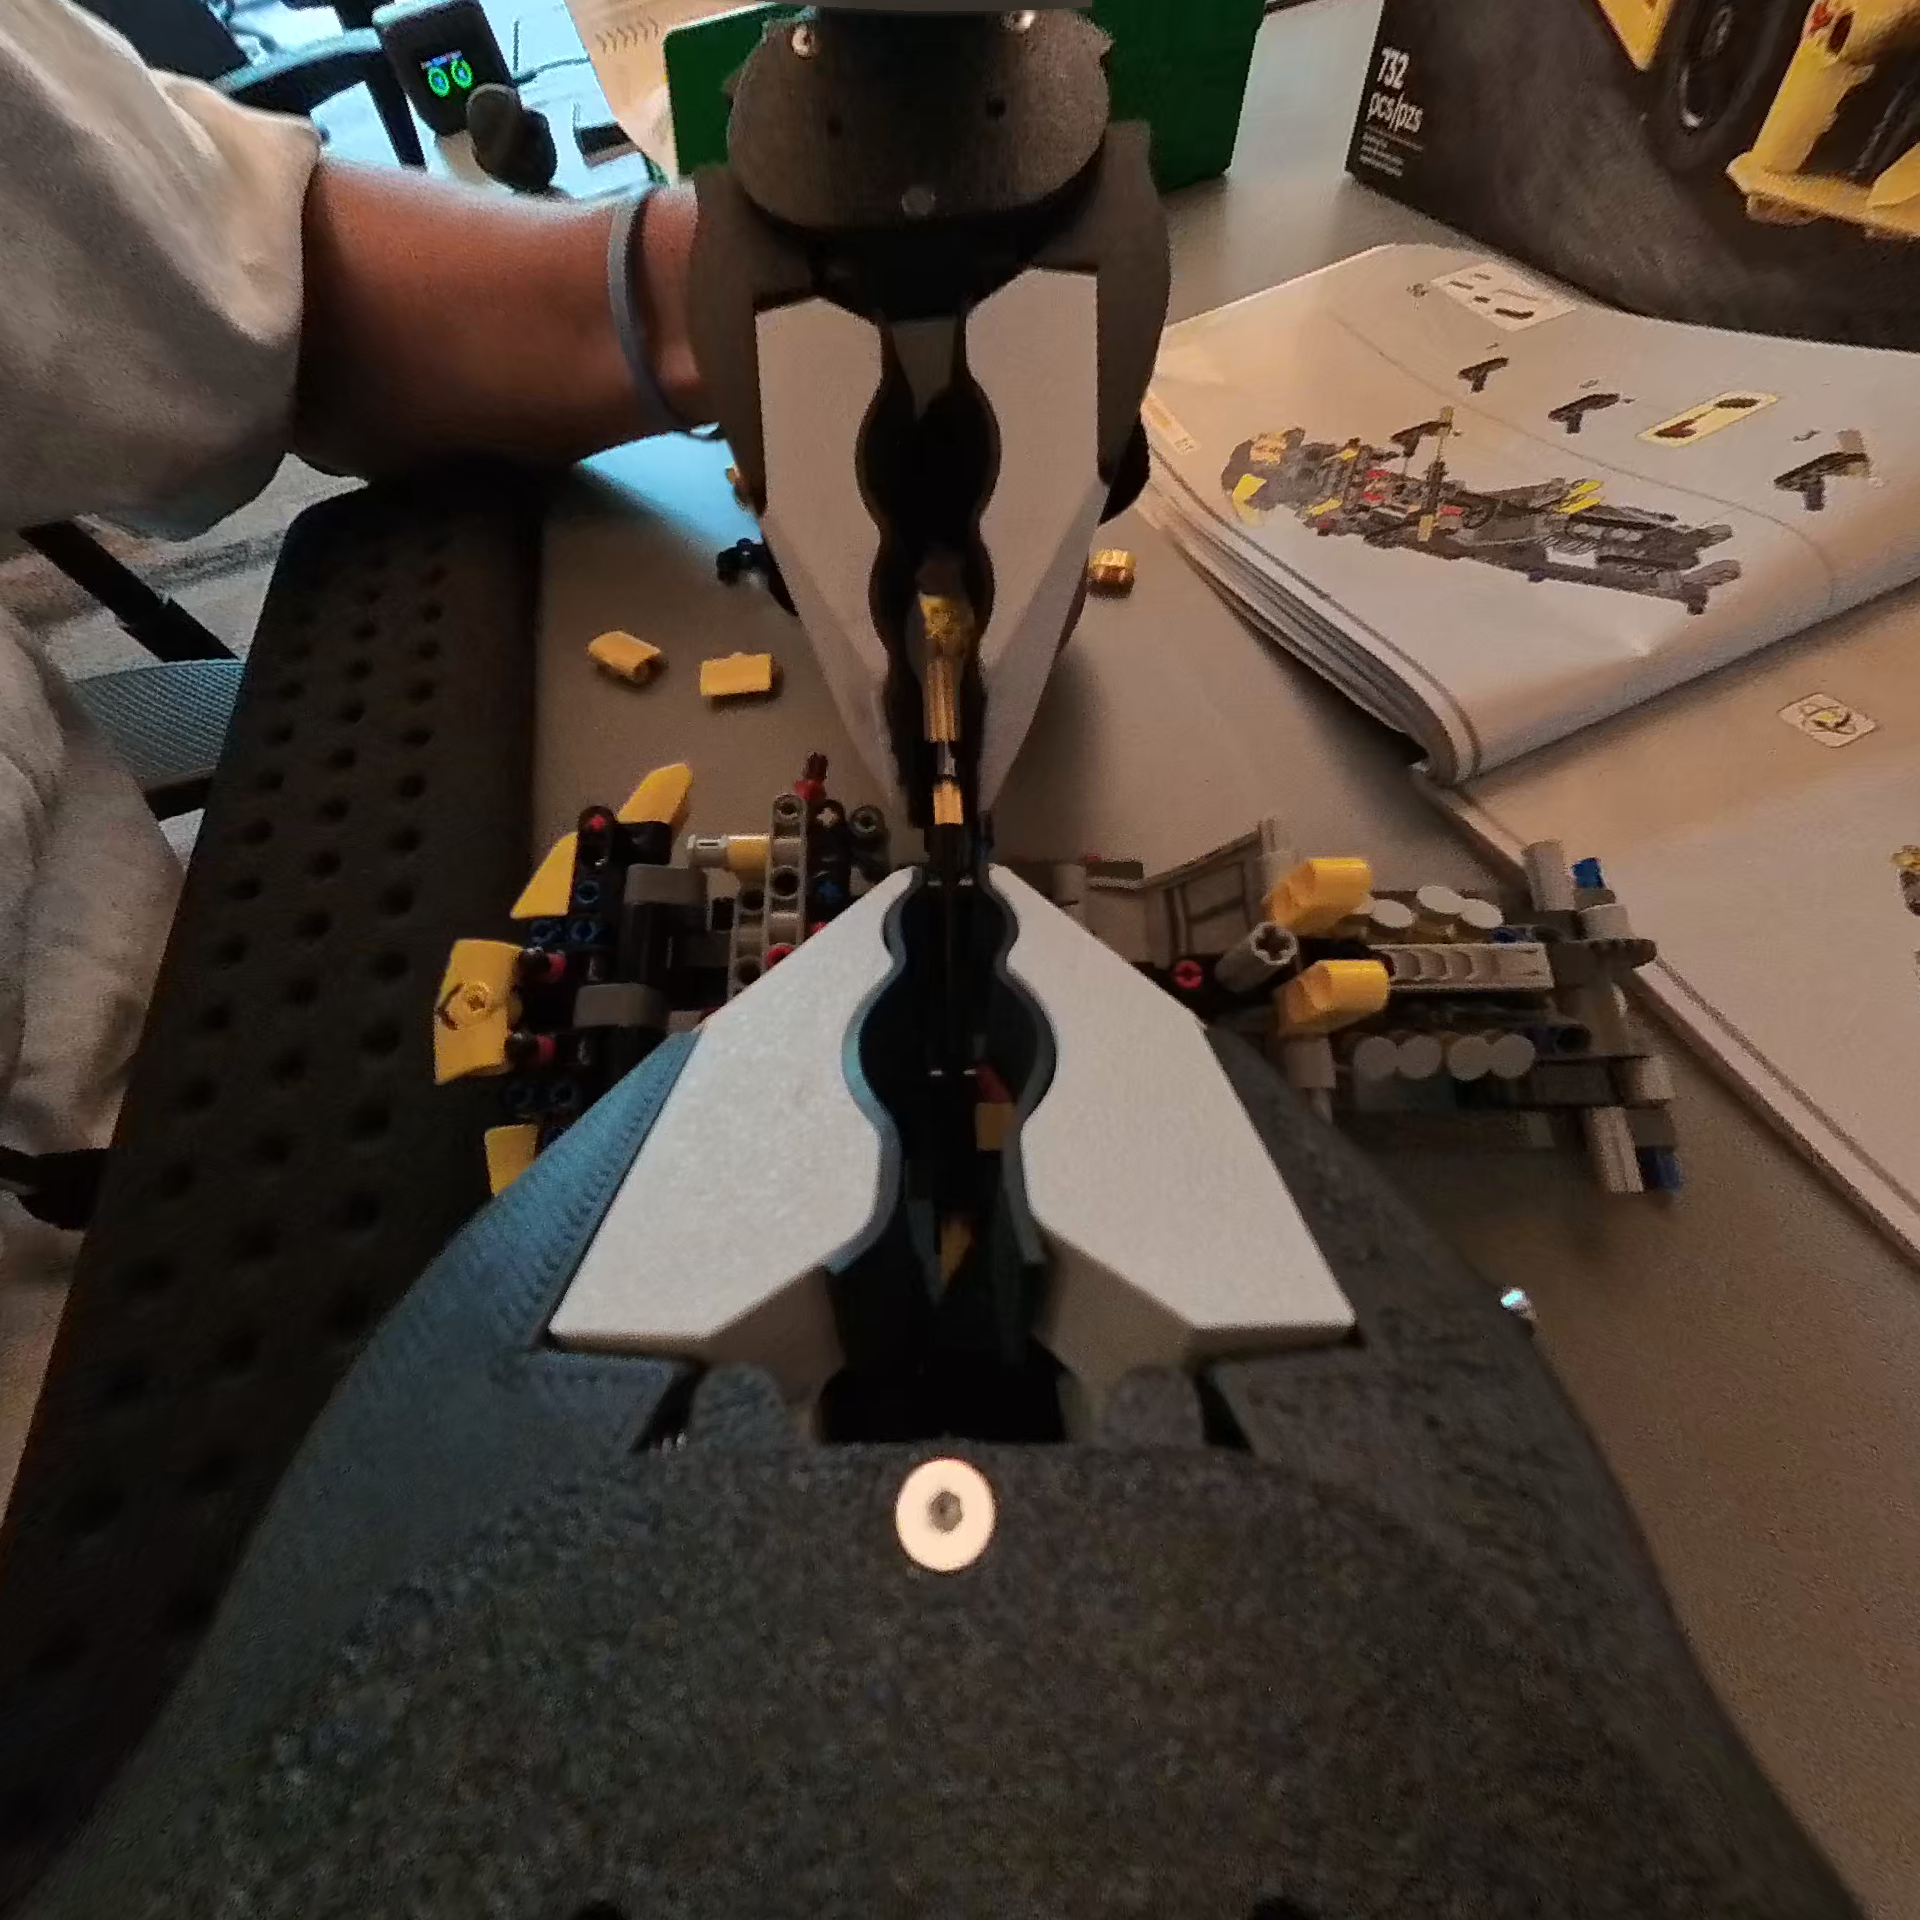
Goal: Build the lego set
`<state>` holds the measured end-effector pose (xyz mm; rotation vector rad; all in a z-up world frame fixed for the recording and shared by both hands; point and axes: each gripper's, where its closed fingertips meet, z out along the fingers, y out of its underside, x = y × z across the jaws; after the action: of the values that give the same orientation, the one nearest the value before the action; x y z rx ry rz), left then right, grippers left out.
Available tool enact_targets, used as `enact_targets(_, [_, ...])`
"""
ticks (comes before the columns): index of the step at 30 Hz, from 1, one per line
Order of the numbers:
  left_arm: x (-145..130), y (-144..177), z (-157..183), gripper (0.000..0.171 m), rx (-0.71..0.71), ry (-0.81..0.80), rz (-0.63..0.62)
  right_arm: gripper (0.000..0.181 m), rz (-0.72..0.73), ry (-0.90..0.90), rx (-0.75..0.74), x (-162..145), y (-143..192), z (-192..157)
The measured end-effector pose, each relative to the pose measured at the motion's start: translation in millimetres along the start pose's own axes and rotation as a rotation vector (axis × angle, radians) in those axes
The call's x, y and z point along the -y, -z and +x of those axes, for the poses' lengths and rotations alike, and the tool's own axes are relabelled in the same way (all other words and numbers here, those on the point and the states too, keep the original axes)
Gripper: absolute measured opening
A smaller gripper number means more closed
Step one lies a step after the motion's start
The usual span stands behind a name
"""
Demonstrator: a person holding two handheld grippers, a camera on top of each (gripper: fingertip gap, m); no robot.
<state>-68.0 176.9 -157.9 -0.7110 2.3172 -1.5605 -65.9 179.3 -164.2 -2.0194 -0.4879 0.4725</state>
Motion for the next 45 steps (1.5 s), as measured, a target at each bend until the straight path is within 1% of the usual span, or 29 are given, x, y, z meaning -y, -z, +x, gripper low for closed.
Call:
enact_targets(3, [-7.2, -2.1, 2.8, 0.004, -0.008, -0.017, -0.056, 0.006, -0.036, 0.028, -0.004, -4.8, -2.8, -2.1])
enact_targets(7, [-21.9, -5.7, 6.6, 0.004, -0.009, -0.065, -0.176, 0.007, -0.126, 0.075, -0.023, -16.4, -9.4, -4.5])
enact_targets(10, [-32.5, -7.4, 13.1, 0.004, -0.035, -0.093, -0.264, 0.007, -0.239, 0.139, -0.044, -25.5, -14.4, -9.3])
enact_targets(14, [-32.6, -9.2, 16.7, 0.004, -0.047, -0.104, -0.310, 0.007, -0.372, 0.185, -0.053, -30.1, -12.3, -13.0])
enact_targets(17, [-32.6, -9.5, 15.8, 0.004, -0.054, -0.098, -0.341, 0.007, -0.419, 0.187, -0.058, -31.2, -12.1, -12.5])
enact_targets(21, [-32.5, -10.2, 15.1, 0.004, -0.064, -0.047, -0.352, 0.007, -0.420, 0.153, -0.053, -31.6, -11.9, -12.3])
enact_targets(30, [-31.6, -13.1, 10.9, 0.004, -0.006, 0.045, -0.359, 0.007, -0.430, 0.039, -0.108, -31.4, -11.5, -8.0])
enact_targets(33, [-32.6, -13.6, 11.5, 0.004, -0.002, 0.036, -0.388, 0.007, -0.485, 0.082, -0.147, -32.4, -11.8, -7.9])
enact_targets(36, [-31.3, -17.3, 14.2, 0.005, -0.024, 0.053, -0.375, 0.007, -0.532, 0.167, -0.161, -34.9, -9.7, -9.2])
enact_targets(38, [-30.5, -19.5, 16.6, 0.005, -0.040, 0.067, -0.365, 0.007, -0.552, 0.176, -0.159, -36.2, -9.8, -10.2])
enact_targets(40, [-30.0, -19.8, 16.6, 0.004, -0.040, 0.068, -0.360, 0.007, -0.544, 0.161, -0.143, -35.8, -11.2, -10.7])
enact_targets(44, [-26.1, -19.3, 12.4, 0.006, 0.005, 0.049, -0.324, 0.007, -0.488, 0.105, -0.125, -33.7, -10.1, -9.3])
enact_targets(45, [-25.0, -17.8, 11.0, 0.014, 0.018, 0.041, -0.314, 0.007, -0.475, 0.097, -0.119, -33.6, -9.8, -9.9])
